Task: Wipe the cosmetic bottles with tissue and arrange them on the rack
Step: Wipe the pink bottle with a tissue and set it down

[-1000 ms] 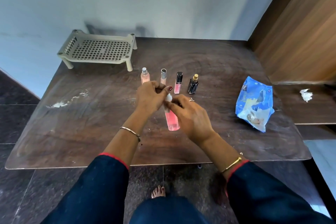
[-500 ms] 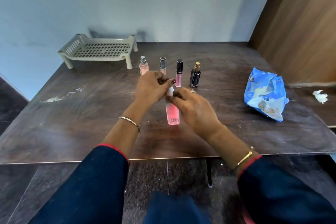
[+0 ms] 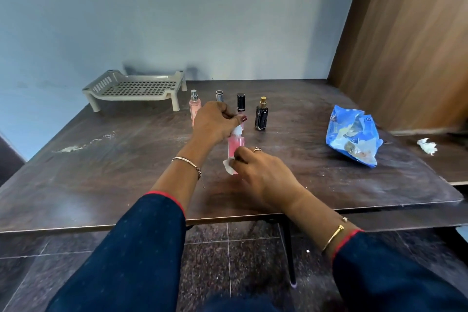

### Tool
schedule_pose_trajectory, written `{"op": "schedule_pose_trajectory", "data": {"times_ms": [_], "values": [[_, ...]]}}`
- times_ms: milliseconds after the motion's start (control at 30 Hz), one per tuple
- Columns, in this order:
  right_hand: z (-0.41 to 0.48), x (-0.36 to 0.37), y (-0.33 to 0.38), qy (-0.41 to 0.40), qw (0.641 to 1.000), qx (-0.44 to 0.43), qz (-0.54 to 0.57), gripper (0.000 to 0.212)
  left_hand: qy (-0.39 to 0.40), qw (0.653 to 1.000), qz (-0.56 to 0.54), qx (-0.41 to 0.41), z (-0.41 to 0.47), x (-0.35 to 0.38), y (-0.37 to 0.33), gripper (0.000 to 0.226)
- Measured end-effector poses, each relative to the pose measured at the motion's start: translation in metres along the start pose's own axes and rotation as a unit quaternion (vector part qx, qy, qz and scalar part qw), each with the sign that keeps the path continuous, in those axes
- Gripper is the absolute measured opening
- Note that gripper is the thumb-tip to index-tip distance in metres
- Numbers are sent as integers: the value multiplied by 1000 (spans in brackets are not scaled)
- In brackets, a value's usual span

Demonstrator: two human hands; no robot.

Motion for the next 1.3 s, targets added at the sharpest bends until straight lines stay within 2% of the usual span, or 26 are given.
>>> {"op": "schedule_pose_trajectory", "data": {"times_ms": [200,367,433,500,600,700,1000,1133,1233,1300], "values": [[28,-14,-25,-60,996,46,-39,42,0,1000,4,26,6,4,-4,23],[1,15,-23,0,999,-18,-31,27,-7,1000,-2,26,16,4,-10,21],[-7,24,-24,33,999,-2,-2,26,-8,1000,4,26,19,4,-12,22],[-2,21,-30,26,999,19,19,20,-8,1000,4,25,20,5,-13,23],[19,5,-40,-14,998,55,15,29,4,1000,2,20,22,9,-14,23],[31,-2,-46,-20,998,57,-3,40,11,1000,2,21,26,11,-15,24],[9,12,-38,35,999,8,21,32,21,999,-25,-3,30,15,-13,22],[27,-2,-56,-31,999,31,19,25,24,999,-33,-1,29,12,-16,19],[34,0,-61,-58,997,43,26,34,35,998,46,11,23,16,-7,22],[25,11,-52,-46,997,33,44,37,49,997,59,4,11,27,10,26]]}}
Point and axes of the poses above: each hand's wrist, its own z-axis towards the middle knuckle, its own x-axis out of the palm, y = z × x, the point moved 2 cm from there along z, towards the middle knuckle, and after that the axes turned 3 degrees about z, right-handed, at the moved point
